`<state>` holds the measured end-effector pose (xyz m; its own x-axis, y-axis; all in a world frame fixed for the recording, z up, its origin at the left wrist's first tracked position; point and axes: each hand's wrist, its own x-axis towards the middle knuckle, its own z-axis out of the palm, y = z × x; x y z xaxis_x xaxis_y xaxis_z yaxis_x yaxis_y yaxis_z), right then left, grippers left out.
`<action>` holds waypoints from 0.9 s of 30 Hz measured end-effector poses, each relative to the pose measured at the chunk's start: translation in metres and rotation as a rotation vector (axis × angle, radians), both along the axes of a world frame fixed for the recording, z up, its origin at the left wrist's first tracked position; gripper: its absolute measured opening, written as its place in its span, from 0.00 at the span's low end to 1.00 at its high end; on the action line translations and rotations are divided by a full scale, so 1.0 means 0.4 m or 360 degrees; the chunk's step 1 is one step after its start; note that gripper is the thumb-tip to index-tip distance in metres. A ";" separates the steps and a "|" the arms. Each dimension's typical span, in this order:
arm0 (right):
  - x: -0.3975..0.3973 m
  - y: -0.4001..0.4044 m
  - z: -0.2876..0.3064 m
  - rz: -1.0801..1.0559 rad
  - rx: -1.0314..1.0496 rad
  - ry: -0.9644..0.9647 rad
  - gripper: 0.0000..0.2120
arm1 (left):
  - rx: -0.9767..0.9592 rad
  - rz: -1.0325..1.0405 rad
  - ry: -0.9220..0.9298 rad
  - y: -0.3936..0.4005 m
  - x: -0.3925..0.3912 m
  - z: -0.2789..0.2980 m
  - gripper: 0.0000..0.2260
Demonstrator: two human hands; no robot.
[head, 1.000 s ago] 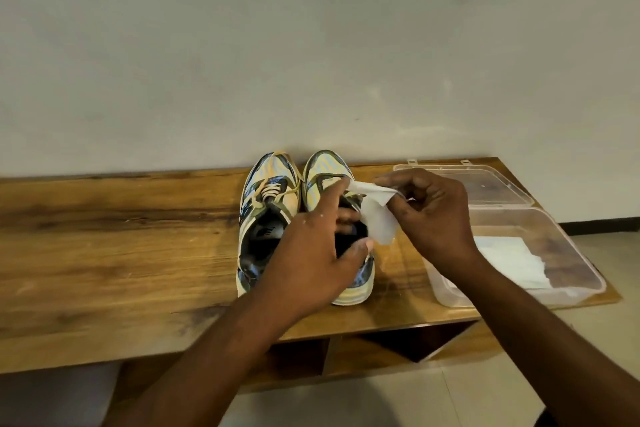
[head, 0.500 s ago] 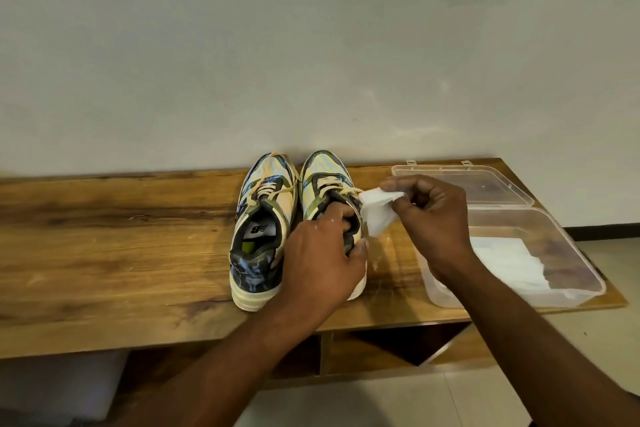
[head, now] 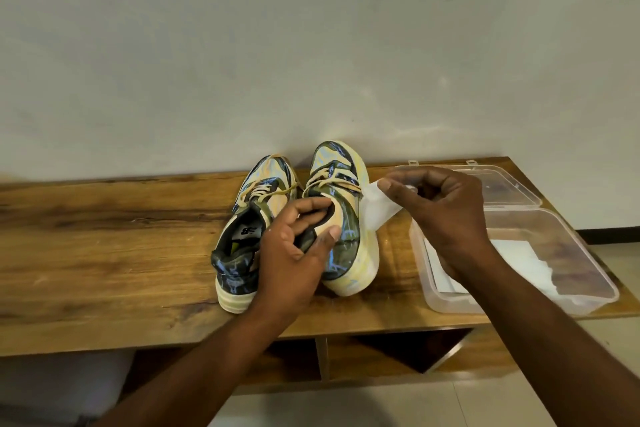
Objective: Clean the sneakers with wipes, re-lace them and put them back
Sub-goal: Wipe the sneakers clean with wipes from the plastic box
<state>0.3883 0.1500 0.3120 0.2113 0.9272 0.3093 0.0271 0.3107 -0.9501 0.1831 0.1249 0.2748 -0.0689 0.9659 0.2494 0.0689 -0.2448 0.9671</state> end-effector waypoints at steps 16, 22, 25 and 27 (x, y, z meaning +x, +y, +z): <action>-0.106 -0.039 -0.072 0.0221 0.0114 -0.0578 0.19 | 0.0257 0.0219 0.0877 0.009 -0.189 0.000 0.19; -0.148 -0.039 -0.077 0.0163 0.0220 -0.0786 0.16 | 0.0612 -0.0083 0.1445 0.024 -0.219 -0.029 0.25; -0.151 -0.040 -0.074 0.0125 0.0245 -0.0902 0.15 | 0.0559 -0.0240 0.1402 0.039 -0.241 -0.042 0.24; -0.144 -0.039 -0.073 0.0081 0.0263 -0.0990 0.13 | 0.0579 -0.0267 0.1396 0.040 -0.241 -0.034 0.23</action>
<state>0.3308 0.1343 0.2827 -0.0966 0.8611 0.4992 0.5386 0.4670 -0.7013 0.0867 0.1411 0.2613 0.4166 0.7996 0.4325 0.6678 -0.5920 0.4512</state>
